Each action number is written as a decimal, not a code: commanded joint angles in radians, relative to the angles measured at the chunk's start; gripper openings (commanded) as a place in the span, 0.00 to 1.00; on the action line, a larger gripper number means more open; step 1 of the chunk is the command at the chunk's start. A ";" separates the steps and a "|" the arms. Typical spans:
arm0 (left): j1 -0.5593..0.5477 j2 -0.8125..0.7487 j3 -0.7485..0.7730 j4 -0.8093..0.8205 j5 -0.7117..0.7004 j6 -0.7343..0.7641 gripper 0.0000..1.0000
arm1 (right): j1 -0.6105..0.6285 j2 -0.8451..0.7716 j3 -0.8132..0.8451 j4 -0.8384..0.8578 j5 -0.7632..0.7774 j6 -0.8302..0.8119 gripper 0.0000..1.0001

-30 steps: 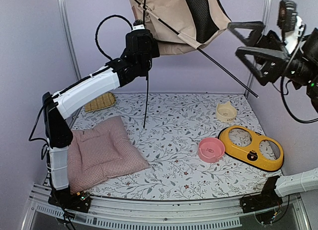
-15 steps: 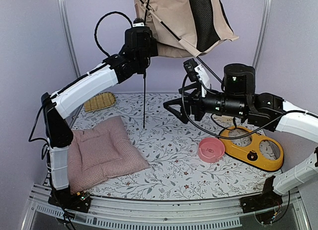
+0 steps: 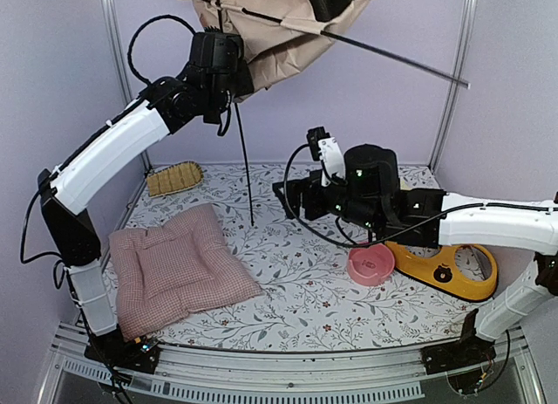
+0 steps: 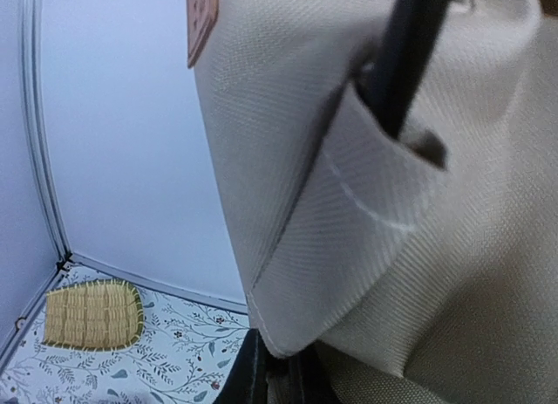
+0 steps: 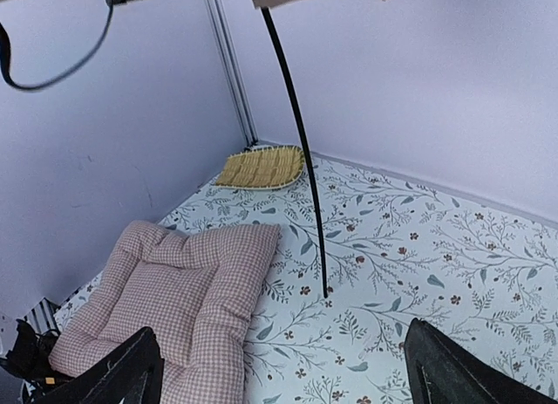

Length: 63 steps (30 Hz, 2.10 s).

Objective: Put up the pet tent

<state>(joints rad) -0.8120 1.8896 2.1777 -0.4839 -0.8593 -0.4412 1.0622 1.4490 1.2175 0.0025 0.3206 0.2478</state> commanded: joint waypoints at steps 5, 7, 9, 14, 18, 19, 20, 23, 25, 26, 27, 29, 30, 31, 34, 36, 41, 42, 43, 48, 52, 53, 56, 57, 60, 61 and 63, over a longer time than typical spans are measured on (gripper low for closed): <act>-0.023 0.010 -0.004 -0.286 0.054 -0.152 0.00 | 0.051 0.112 -0.175 0.355 0.075 0.040 0.99; -0.031 0.004 -0.003 -0.291 0.038 -0.145 0.00 | 0.002 0.171 -0.180 0.432 -0.087 0.035 0.99; -0.039 0.002 0.003 -0.303 0.019 -0.142 0.00 | -0.043 0.253 -0.154 0.464 -0.190 0.054 0.99; -0.050 -0.004 0.004 -0.338 -0.017 -0.141 0.00 | -0.070 0.454 -0.044 0.506 -0.269 0.036 1.00; -0.059 -0.013 0.001 -0.366 -0.040 -0.143 0.00 | -0.098 0.563 -0.015 0.595 -0.287 0.054 0.96; -0.061 -0.015 0.001 -0.372 -0.044 -0.143 0.00 | -0.102 0.585 -0.015 0.618 -0.287 0.054 0.95; -0.063 -0.018 0.000 -0.379 -0.047 -0.143 0.00 | -0.106 0.609 0.012 0.632 -0.290 0.053 0.94; -0.066 -0.023 0.000 -0.391 -0.051 -0.145 0.00 | -0.110 0.693 0.087 0.640 -0.313 0.031 0.92; -0.068 -0.025 -0.002 -0.394 -0.055 -0.138 0.00 | -0.111 0.744 0.135 0.640 -0.321 0.018 0.90; -0.069 -0.027 -0.001 -0.396 -0.057 -0.137 0.00 | -0.112 0.767 0.154 0.638 -0.317 0.009 0.89; -0.069 -0.027 -0.001 -0.395 -0.057 -0.134 0.00 | -0.113 0.785 0.173 0.636 -0.306 0.004 0.88; -0.071 -0.029 -0.002 -0.398 -0.061 -0.128 0.00 | -0.121 0.817 0.205 0.636 -0.287 -0.008 0.85; -0.071 -0.029 -0.001 -0.399 -0.063 -0.123 0.00 | -0.130 0.830 0.218 0.633 -0.278 -0.017 0.83; -0.072 -0.030 -0.001 -0.400 -0.065 -0.121 0.00 | -0.137 0.846 0.230 0.631 -0.273 -0.022 0.81; -0.072 -0.030 -0.001 -0.400 -0.074 -0.111 0.00 | -0.158 0.881 0.267 0.611 -0.276 -0.049 0.75; -0.073 -0.029 0.003 -0.399 -0.079 -0.103 0.00 | -0.160 0.890 0.301 0.591 -0.281 -0.077 0.69; -0.072 -0.026 0.016 -0.393 -0.084 -0.085 0.00 | -0.162 0.979 0.376 0.552 -0.312 -0.144 0.61; -0.072 -0.025 0.018 -0.391 -0.084 -0.082 0.00 | -0.161 0.987 0.385 0.547 -0.310 -0.152 0.60; -0.072 -0.023 0.023 -0.391 -0.083 -0.078 0.00 | -0.161 0.991 0.389 0.543 -0.317 -0.156 0.59; -0.073 -0.018 0.031 -0.389 -0.082 -0.067 0.00 | -0.158 0.996 0.394 0.538 -0.300 -0.161 0.56; -0.072 -0.017 0.032 -0.389 -0.077 -0.065 0.00 | -0.158 1.021 0.443 0.501 -0.285 -0.147 0.54; -0.072 -0.019 0.032 -0.387 -0.075 -0.063 0.00 | -0.156 1.029 0.459 0.492 -0.282 -0.144 0.54; -0.072 -0.019 0.033 -0.386 -0.076 -0.059 0.00 | -0.150 1.048 0.499 0.464 -0.262 -0.140 0.53; -0.073 -0.019 0.033 -0.386 -0.077 -0.058 0.00 | -0.147 1.052 0.507 0.461 -0.255 -0.145 0.54; -0.072 -0.021 0.032 -0.386 -0.080 -0.056 0.00 | -0.146 1.069 0.537 0.435 -0.244 -0.145 0.52; -0.072 -0.022 0.031 -0.386 -0.081 -0.056 0.00 | -0.146 1.071 0.540 0.429 -0.241 -0.143 0.50; -0.073 -0.022 0.031 -0.386 -0.081 -0.054 0.00 | -0.146 1.073 0.539 0.427 -0.234 -0.142 0.43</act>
<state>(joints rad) -0.8707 1.8507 2.2116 -0.7918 -0.9775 -0.4999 0.9104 2.4874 1.7290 0.4587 0.0509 0.1040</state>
